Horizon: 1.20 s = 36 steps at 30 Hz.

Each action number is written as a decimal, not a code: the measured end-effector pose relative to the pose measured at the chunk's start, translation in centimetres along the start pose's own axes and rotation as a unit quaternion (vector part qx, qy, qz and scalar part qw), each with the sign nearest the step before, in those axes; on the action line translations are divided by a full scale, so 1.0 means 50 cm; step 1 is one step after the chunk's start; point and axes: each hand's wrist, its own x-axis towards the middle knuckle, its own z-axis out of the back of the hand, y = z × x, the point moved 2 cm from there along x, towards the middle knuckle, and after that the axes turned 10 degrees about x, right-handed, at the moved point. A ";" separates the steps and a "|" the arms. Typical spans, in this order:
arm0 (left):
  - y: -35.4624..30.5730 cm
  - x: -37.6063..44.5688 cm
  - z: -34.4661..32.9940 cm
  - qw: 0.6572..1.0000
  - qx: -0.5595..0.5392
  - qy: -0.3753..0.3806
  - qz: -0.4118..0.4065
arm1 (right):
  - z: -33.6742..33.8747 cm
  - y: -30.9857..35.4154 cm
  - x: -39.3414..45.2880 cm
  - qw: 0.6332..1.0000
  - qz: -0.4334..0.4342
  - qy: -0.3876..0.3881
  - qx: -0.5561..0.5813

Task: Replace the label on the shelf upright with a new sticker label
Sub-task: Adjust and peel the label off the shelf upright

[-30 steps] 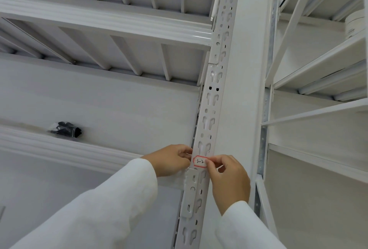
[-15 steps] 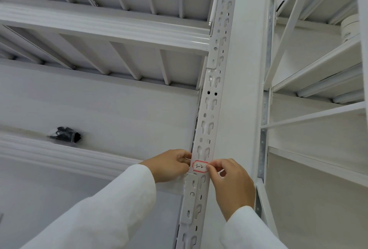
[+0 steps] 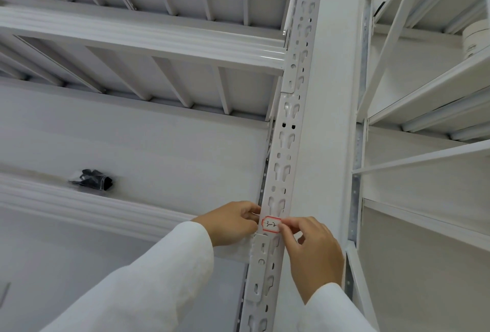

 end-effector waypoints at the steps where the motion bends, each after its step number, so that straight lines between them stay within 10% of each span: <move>1: -0.001 -0.001 0.000 1.000 -0.002 0.000 0.000 | 0.000 0.002 0.002 1.000 -0.012 0.008 0.004; 31: -0.008 -0.009 -0.001 1.000 0.004 -0.007 0.005 | 0.008 0.022 0.008 0.998 -0.045 0.043 -0.001; 36: 0.000 -0.006 -0.004 1.000 -0.006 -0.005 0.005 | 0.021 0.009 0.034 0.987 -0.016 0.153 -0.036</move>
